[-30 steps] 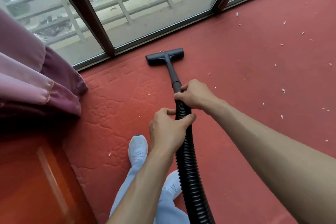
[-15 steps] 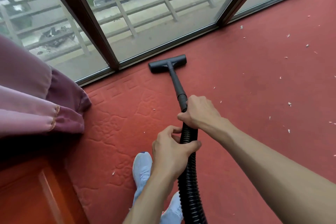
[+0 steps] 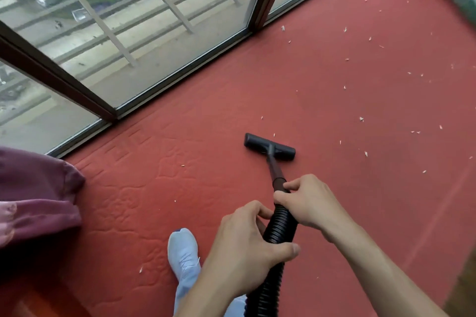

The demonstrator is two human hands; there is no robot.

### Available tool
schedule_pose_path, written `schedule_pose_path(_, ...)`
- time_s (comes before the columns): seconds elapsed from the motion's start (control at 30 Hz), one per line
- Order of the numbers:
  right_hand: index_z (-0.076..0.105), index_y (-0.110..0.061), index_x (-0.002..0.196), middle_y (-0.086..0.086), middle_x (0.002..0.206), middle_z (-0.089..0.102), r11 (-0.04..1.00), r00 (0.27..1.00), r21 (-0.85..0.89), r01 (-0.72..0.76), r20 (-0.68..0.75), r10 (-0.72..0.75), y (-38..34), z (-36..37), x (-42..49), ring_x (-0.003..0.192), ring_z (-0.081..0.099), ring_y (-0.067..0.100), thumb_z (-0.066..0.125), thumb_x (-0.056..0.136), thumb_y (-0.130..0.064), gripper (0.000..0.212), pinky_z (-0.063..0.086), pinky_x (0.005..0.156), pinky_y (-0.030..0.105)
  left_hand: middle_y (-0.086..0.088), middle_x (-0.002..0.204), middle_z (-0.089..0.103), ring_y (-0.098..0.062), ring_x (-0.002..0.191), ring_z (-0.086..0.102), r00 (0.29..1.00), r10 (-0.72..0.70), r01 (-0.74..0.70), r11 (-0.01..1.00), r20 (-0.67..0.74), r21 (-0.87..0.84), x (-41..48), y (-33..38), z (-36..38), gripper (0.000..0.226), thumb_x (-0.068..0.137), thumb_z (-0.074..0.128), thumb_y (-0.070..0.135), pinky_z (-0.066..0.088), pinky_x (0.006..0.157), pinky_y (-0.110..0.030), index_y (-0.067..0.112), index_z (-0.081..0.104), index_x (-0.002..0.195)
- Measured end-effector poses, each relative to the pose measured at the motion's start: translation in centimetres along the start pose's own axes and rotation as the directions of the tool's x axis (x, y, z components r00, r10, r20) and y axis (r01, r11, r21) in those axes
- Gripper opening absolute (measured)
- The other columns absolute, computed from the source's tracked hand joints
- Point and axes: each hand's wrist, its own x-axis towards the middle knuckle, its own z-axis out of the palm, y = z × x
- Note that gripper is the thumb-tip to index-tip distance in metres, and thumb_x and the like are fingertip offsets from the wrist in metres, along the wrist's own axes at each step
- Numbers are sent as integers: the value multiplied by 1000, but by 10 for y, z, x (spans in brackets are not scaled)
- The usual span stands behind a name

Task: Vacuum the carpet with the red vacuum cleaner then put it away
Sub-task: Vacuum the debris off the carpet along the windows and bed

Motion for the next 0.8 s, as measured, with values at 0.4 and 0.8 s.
schedule_pose_path(0.4,67,-13,118,8,113,68,963,994,269,-21,-102,50,-14,-6,43,107,60,27,68,83,-31,39,49,85,33,9,90,71,-13,82,69,994,-16,21,999,-108,45,53,16,5,34,76,80,30,56,77,-33,25,67,107)
schedule_pose_path(0.8,59,-18,133,5,117,67,866,989,478,-147,54,138,-15,-15,41,99,68,23,73,74,-33,62,56,89,38,9,70,70,0,55,63,1000,8,-9,997,23,82,46,40,-28,25,70,86,26,48,52,-16,24,71,91)
